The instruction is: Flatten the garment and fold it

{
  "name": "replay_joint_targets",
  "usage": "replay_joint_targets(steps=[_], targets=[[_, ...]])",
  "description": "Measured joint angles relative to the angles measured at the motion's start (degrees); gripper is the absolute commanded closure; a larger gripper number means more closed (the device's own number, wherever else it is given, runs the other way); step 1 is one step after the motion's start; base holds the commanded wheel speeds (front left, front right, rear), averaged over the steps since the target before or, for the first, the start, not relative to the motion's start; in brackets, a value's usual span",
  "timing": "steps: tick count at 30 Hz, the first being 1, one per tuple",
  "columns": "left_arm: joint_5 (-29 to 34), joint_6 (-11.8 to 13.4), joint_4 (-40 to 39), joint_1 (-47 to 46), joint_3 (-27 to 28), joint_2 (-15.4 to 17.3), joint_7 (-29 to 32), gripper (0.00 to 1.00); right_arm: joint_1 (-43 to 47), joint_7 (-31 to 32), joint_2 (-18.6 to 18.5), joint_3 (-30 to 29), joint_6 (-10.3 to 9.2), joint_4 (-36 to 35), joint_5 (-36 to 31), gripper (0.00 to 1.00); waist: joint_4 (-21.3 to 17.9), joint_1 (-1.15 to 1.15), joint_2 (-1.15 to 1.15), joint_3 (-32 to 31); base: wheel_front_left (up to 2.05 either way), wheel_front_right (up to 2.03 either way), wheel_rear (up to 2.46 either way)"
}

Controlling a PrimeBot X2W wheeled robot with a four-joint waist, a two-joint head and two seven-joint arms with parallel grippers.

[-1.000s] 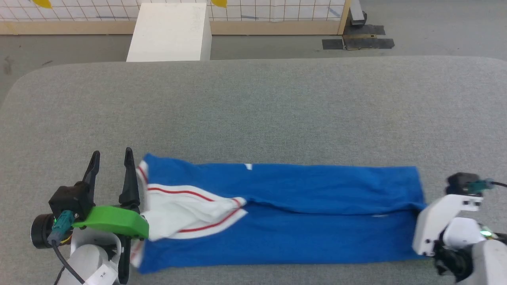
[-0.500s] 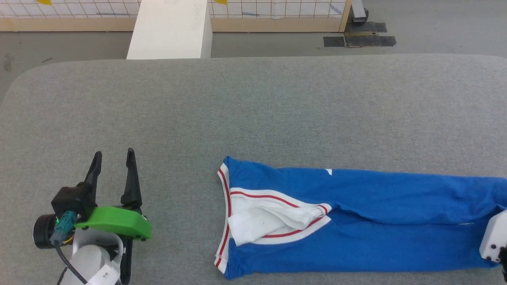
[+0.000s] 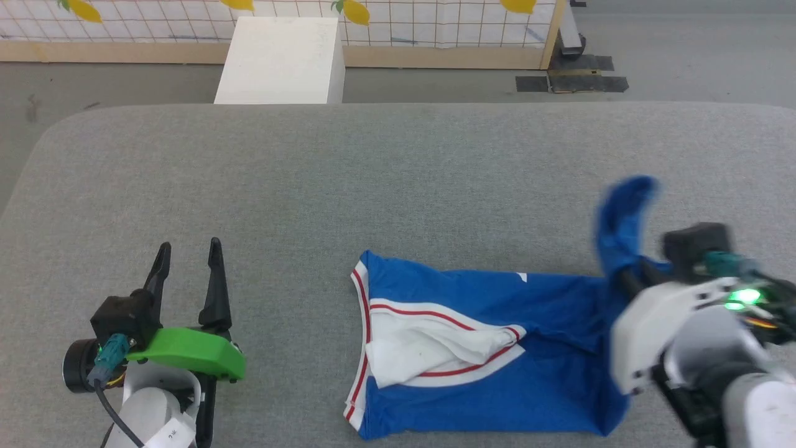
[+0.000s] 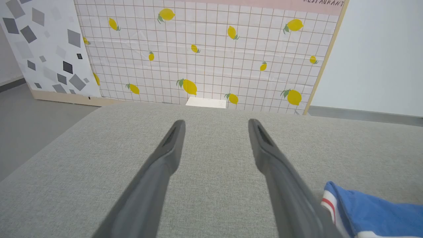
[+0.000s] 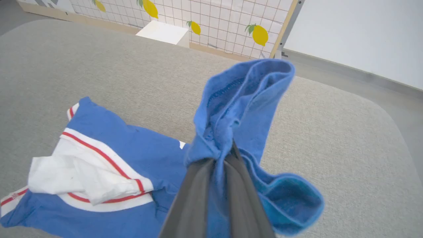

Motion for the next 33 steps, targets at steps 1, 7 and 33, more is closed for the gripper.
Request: replay_joint_targets(steps=[1,7,33], targets=[[0.0,-0.1,0.0,0.0,0.0,0.0,0.0,0.0,-0.3,0.3,-0.3,3.0,0.0,-0.8,0.6,1.0,0.2,0.0,0.0,0.1,0.0,0.0,0.0],[0.4,-0.6,0.0,-0.4,-0.3,-0.5,0.0,0.0,-6.3,0.9,0.2,16.7,0.0,4.0,2.3,1.0,1.3,0.0,0.0,1.2,0.0,0.0,0.0],[2.1,-1.8,1.2,-3.4,2.3,-2.7,0.0,0.0,-15.9,-14.8,3.1,26.7,0.0,21.3,23.3,0.0,4.0,0.0,0.0,4.4,0.0,0.0,0.0]])
